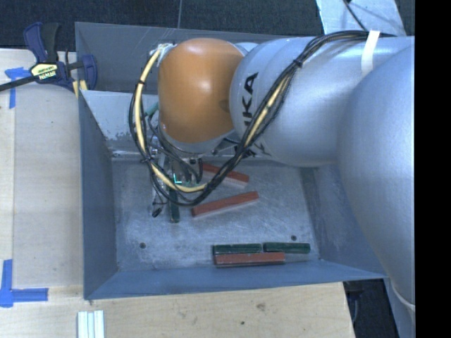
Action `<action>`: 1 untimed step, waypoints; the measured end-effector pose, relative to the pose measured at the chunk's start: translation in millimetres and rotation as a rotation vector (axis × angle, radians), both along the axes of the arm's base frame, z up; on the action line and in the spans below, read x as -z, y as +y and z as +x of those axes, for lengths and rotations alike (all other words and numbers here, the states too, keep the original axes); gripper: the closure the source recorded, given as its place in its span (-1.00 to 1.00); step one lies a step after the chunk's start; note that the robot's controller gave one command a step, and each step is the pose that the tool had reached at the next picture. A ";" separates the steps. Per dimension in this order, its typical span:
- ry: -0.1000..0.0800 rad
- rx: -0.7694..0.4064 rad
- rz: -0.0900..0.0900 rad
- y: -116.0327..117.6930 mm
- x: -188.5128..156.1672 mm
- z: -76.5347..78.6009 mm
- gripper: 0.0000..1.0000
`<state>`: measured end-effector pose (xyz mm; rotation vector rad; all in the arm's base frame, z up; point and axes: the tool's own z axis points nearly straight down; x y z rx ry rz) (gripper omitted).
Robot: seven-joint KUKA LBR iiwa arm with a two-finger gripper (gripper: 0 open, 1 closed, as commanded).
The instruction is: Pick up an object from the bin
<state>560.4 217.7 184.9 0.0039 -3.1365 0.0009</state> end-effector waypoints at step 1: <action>-0.001 -0.053 -0.004 -64.1 94.9 34.2 -1.00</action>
Offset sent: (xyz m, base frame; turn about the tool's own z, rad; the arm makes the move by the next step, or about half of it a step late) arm 0.0343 -0.0590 -0.0900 -0.0569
